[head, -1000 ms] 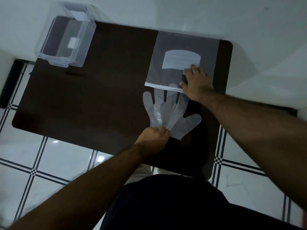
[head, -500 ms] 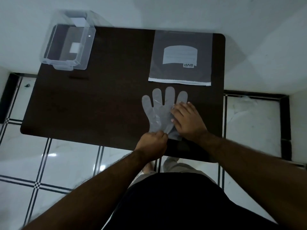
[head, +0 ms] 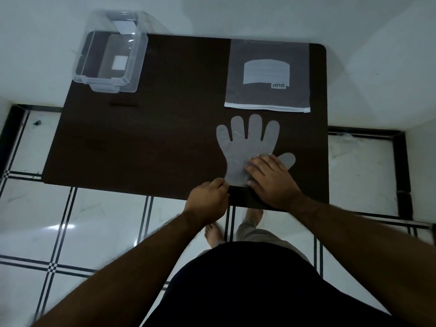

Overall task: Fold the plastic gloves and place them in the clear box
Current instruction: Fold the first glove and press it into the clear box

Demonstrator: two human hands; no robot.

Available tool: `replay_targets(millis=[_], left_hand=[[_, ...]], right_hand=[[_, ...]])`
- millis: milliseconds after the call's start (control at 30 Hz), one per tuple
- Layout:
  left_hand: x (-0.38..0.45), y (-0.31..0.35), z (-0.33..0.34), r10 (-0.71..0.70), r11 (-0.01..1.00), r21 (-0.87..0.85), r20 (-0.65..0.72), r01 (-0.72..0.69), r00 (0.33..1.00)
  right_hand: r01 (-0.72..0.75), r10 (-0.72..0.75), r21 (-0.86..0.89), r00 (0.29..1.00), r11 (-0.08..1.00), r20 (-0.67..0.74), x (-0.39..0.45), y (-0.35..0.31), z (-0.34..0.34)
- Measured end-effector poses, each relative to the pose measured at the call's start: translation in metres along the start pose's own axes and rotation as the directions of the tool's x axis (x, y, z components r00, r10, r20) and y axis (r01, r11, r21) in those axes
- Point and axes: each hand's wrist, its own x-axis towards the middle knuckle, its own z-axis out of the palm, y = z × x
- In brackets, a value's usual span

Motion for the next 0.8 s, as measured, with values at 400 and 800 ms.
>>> replay_targets(millis=[400, 800], left_hand=[[-0.004, -0.028, -0.007, -0.423, 0.779, -0.471, 0.094, 0.414, 0.901], [0.001, -0.029, -0.01, -0.591, 0.401, -0.729, 0.257, 0.554, 0.765]], right_hand=[[-0.112, 0.109, 0.201, 0.994, 0.973, 0.027, 0.032, -0.07, 0.011], [-0.253, 0.256, 0.313, 0.966, 0.915, 0.033, 0.033, -0.076, 0.012]])
